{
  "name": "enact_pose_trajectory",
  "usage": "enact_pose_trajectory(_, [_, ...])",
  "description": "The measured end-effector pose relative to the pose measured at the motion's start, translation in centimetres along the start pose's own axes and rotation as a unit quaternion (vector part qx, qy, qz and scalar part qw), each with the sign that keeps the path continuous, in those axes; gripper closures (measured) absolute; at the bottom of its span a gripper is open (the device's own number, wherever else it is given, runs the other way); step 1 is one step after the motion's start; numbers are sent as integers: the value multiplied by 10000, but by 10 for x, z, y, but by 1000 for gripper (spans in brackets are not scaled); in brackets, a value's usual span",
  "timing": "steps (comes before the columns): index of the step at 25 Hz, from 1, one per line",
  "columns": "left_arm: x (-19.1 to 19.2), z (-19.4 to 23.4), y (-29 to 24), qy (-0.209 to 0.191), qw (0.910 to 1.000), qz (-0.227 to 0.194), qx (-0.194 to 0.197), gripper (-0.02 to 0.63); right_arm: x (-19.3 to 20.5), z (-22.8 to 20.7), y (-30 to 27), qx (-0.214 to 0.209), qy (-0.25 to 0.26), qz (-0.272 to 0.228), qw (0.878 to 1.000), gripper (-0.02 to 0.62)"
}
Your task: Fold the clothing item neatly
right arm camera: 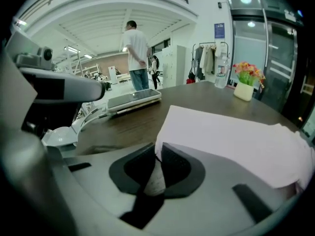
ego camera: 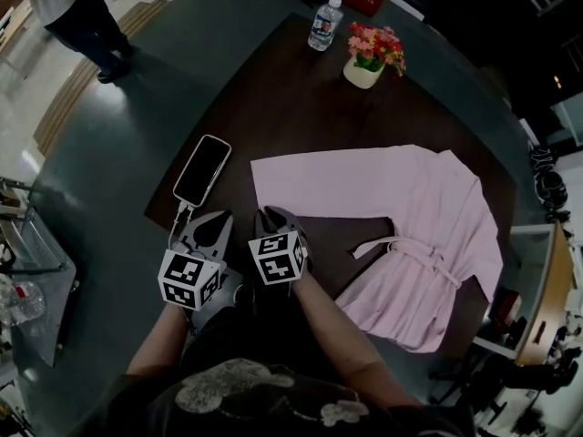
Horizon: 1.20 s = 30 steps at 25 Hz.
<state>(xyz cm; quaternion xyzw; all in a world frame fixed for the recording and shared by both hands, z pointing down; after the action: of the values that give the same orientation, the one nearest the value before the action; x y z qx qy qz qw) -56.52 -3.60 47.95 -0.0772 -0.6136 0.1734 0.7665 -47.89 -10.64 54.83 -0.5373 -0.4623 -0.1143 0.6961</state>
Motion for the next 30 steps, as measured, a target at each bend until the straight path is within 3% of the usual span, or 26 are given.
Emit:
enact_pose_trajectory(7, [-5,-1,18,-47,9996,29,276,595,-14,3,17,-99,-47,91,9999,575])
enact_pose_trajectory(16, [-10,-26,19,-98,9967,-89,801,595,-50,-14,88,350,-501,-749,9953,575])
enact_pose_trajectory(23, [-8,-83,-2,-253,9931,-21,1144,595,-46,-53,148,515,-687,-1295,9879,575])
enact_pose_trajectory(30, [-8,-150,-41,-271,9937,-42,1090,595,-38,-115,207,432,-801,-1785,9797,575])
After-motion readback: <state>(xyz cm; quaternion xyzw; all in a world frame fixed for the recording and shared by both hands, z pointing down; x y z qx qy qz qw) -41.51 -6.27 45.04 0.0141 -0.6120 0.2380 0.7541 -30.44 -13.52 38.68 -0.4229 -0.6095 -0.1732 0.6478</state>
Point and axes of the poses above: the fingertips, and each gripper's own axes: y backward along the fingers, z to its left, x out of its underside, the point moved 5 cm from there along y, backward along the fingers, and after that the axes turned 7 degrees about -z, right-handed, at the moved point
